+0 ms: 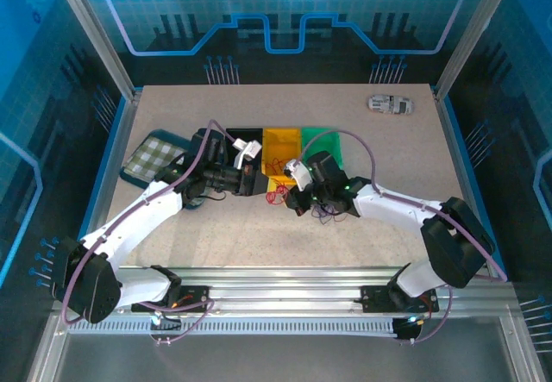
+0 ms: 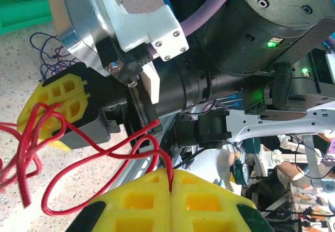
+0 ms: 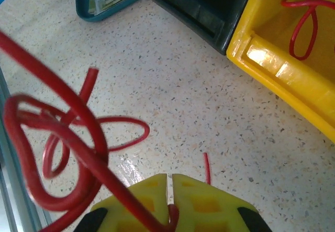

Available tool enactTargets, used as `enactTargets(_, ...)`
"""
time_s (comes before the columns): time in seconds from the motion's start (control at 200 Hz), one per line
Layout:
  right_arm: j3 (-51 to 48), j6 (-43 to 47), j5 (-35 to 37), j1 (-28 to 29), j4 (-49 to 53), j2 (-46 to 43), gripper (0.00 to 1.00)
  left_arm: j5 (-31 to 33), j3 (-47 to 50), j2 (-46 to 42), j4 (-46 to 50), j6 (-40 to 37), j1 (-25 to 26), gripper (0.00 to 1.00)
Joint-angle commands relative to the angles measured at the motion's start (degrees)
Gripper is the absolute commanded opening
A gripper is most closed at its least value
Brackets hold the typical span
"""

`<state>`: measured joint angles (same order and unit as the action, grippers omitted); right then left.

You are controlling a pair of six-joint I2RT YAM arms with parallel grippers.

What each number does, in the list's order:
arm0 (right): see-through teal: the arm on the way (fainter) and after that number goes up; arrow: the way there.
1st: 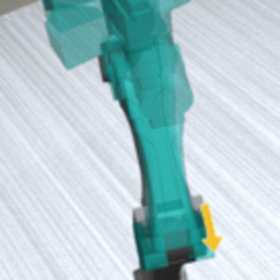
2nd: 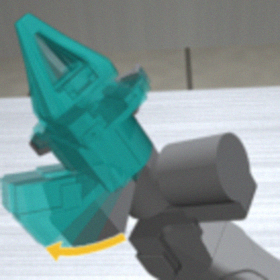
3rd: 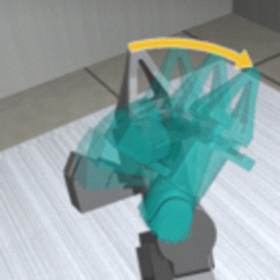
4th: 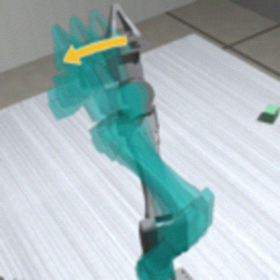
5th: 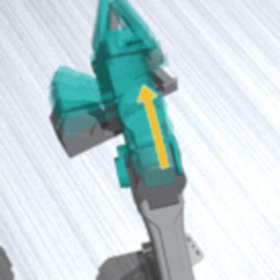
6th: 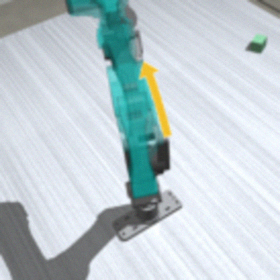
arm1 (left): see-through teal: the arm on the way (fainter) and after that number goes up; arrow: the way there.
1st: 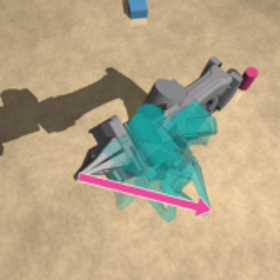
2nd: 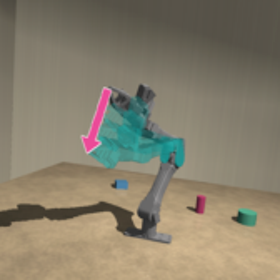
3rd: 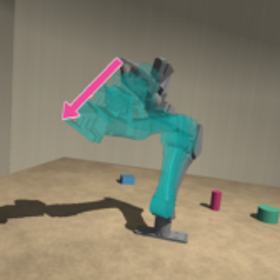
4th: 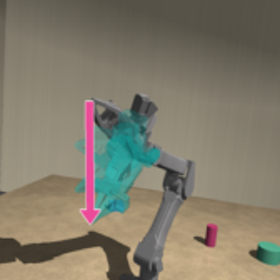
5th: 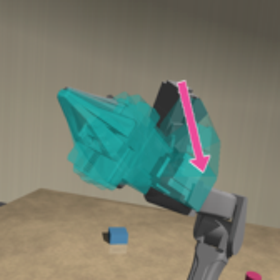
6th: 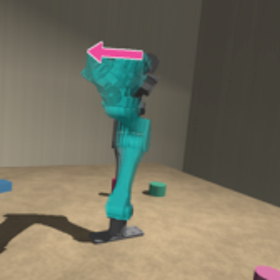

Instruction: Untangle the cables

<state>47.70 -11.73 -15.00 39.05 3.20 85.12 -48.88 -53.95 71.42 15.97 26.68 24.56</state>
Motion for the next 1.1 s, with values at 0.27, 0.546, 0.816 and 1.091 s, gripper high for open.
enactTargets(0.27, -12.2, -16.9, 21.3, -11.7, 2.5, -11.5, 0.0, 14.2, -0.7, -2.9, -6.0, 6.8, -8.6, 0.0)
enactTargets(0.546, -21.6, -27.6, 25.2, -23.8, 7.1, -22.1, 0.0, 16.6, -4.1, -1.3, -10.8, 8.5, -9.3, 0.0)
enactTargets(0.816, -20.7, -24.1, 19.1, -24.8, 3.6, -19.1, 0.0, 19.5, -5.2, 2.5, -11.3, 5.1, -3.4, 0.0)
enactTargets(1.091, -16.6, -19.6, 19.4, -21.2, 2.6, -16.5, 0.0, 32.8, -14.5, 20.7, -14.3, 6.1, 2.2, 0.0)
